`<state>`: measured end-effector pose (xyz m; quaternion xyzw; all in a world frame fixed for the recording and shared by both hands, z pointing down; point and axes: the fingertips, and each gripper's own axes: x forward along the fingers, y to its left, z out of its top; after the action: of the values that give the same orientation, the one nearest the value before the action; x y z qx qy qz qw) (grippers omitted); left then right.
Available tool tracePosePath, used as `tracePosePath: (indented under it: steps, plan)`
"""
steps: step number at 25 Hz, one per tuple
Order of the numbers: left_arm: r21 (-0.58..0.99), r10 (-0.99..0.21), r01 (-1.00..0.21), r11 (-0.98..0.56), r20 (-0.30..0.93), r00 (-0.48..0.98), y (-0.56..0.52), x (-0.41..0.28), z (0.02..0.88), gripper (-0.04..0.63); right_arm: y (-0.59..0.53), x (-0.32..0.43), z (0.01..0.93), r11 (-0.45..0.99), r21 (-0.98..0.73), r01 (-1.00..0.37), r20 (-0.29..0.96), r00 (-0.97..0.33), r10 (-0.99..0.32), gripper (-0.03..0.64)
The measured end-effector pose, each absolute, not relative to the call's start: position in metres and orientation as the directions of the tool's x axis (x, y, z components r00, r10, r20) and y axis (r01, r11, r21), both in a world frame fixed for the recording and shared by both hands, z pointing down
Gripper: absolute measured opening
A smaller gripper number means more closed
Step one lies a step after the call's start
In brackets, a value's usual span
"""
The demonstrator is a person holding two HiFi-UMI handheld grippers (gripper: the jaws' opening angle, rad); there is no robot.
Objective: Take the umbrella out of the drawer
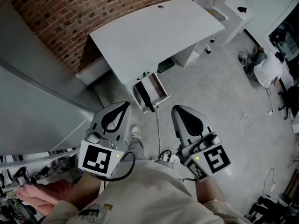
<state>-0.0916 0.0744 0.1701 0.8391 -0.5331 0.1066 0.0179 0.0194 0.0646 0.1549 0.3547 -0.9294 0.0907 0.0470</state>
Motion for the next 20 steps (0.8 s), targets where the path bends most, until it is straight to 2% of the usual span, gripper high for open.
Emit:
tracePosePath:
  steps: [10,20]
  plan:
    - [-0.049,-0.843,-0.865,-0.499,0.260,0.471,-0.015,-0.134,0.204,0.008,-0.030,-0.035,0.180,0.688,-0.139,-0.713,0.208,-0.700,-0.683,0.006]
    - [0.000,-0.781,-0.827,-0.562,0.329,0.531,-0.073,-0.148,0.249,0.008,-0.093,-0.054,0.230,0.621,-0.164,-0.767,0.279,-0.640,-0.716,0.006]
